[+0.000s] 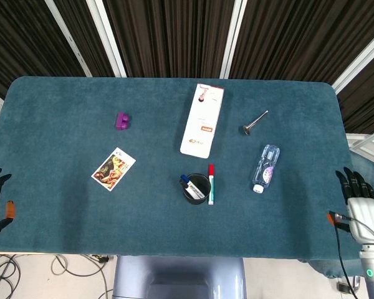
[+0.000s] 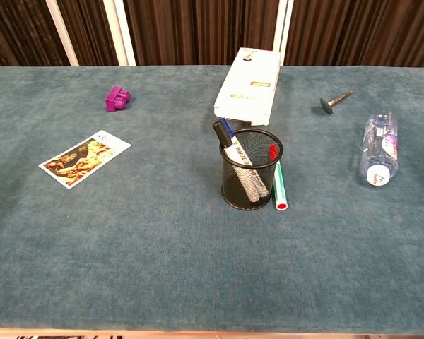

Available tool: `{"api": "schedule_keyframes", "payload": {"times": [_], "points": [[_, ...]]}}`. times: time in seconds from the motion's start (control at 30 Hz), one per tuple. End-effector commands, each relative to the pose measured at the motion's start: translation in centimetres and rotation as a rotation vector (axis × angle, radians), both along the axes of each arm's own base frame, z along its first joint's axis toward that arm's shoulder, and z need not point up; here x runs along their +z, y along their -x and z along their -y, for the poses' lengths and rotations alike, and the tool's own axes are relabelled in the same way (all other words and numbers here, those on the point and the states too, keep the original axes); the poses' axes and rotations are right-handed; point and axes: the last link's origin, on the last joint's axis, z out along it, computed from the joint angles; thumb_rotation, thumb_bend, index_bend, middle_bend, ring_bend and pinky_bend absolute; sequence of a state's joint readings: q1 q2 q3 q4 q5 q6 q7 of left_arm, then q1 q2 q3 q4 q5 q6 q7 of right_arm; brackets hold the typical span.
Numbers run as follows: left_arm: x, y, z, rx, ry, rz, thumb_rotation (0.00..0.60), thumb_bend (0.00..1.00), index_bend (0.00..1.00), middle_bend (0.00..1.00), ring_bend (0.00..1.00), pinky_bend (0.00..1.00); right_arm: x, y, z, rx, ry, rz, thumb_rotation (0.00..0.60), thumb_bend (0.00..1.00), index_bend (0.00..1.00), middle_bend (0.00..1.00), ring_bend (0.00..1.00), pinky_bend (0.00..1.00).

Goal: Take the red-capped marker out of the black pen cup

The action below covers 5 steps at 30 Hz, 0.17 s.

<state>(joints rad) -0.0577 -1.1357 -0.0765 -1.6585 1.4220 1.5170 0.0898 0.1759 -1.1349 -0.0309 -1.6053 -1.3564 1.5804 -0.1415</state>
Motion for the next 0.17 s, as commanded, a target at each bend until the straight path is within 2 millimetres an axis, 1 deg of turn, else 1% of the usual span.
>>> {"api": "schedule_keyframes", "payload": {"times": [0.03,0.17], "points": [[-0.04,-0.01,0.01,0.000,0.002,-0.004,0.600,0.54,0.15,0.05,0.09,0.09,-0.40,0.44,-0.88,0.000,0.029,-0.033,0.600,0.25,0.00,0.00,0.00,0.18],[0.02,0.01,-0.01,-0.001,0.000,-0.007,0.600,0.54,0.15,0.05,0.09,0.09,-0.47,0.14,-1.16,0.014,0.039,-0.033,0.600,0.25,0.00,0.00,0.00,0.18]]}}
